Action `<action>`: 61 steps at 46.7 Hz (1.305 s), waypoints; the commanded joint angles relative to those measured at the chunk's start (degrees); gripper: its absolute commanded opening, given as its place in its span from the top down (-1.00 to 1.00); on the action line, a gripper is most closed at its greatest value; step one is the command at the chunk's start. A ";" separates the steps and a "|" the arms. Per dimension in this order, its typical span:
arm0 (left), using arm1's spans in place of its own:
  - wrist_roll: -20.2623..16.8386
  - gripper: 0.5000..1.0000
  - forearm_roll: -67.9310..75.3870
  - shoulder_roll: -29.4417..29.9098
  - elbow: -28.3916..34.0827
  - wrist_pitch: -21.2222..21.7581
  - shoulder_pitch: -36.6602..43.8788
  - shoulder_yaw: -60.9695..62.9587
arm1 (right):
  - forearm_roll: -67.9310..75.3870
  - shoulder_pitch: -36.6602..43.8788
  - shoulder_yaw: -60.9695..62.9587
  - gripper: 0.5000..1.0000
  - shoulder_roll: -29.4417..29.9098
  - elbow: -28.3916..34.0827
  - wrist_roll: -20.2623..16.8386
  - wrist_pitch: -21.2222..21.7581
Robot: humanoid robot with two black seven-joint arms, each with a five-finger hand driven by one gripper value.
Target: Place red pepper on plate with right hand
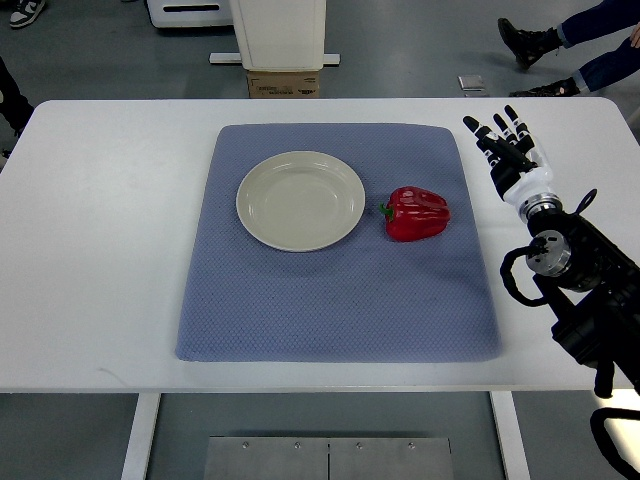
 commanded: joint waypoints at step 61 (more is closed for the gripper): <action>0.00 -1.00 -0.10 0.00 0.05 -0.01 0.25 0.00 | 0.01 0.34 -0.08 -1.00 -0.26 0.35 0.00 1.74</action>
